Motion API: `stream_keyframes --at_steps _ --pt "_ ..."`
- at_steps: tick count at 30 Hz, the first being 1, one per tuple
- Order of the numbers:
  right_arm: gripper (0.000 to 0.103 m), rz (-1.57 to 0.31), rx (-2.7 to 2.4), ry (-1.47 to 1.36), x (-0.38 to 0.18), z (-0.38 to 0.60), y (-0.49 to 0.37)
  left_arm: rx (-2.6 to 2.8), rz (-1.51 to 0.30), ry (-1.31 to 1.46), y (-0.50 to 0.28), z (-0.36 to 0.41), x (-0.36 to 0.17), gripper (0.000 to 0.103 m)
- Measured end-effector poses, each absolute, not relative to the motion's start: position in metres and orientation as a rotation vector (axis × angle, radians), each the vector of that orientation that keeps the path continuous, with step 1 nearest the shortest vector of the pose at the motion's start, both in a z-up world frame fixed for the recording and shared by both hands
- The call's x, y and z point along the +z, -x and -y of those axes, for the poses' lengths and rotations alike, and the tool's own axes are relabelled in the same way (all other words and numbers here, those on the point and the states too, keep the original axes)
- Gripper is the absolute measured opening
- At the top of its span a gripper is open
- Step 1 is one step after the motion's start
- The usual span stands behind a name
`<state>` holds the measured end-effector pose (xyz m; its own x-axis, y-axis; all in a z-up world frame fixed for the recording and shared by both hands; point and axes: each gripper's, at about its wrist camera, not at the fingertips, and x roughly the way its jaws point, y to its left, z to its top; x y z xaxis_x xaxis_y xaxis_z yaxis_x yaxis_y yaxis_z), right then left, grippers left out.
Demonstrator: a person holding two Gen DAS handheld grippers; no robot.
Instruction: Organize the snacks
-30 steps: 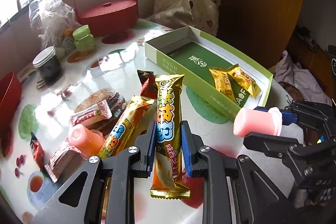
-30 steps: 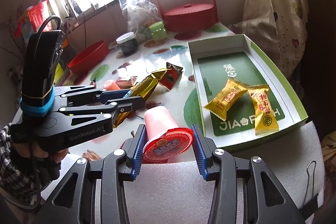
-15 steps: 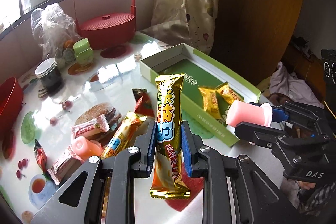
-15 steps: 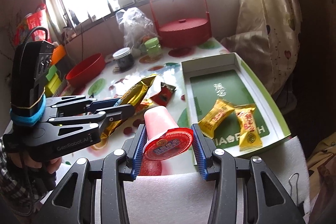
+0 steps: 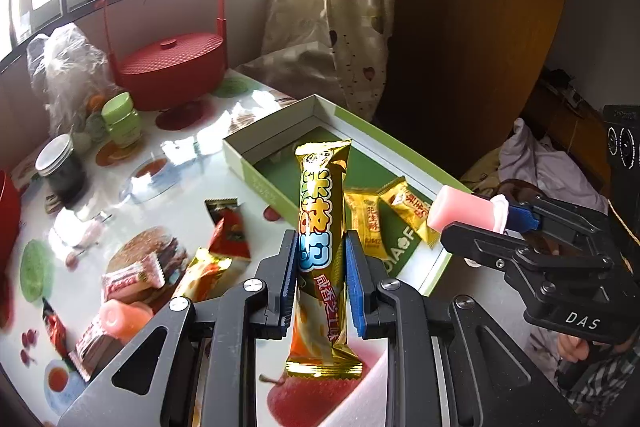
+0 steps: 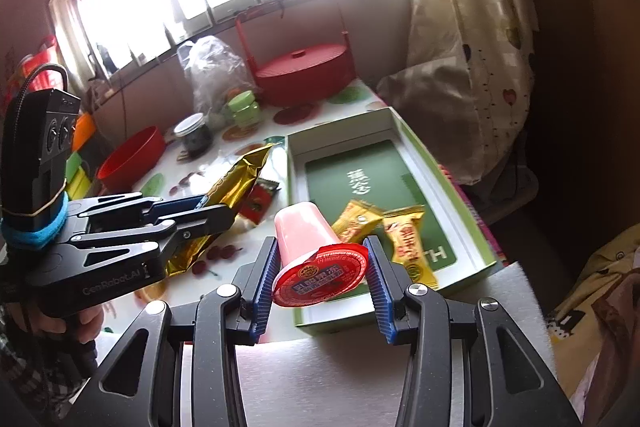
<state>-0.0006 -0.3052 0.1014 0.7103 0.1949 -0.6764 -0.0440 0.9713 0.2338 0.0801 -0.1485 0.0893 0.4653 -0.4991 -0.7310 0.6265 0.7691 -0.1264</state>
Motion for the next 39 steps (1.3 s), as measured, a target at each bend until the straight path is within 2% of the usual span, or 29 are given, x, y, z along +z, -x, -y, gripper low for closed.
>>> stream_keyframes --at_steps 17,39 --pt "0.041 -0.818 0.011 -0.183 0.075 0.34 -0.021 -0.697 -0.927 -0.135 -0.11 0.2 0.062 0.024" --pt "0.042 -0.862 0.008 -0.03 0.045 0.319 -0.039 -0.683 -0.989 -0.121 -0.127 0.218 0.039 0.024"
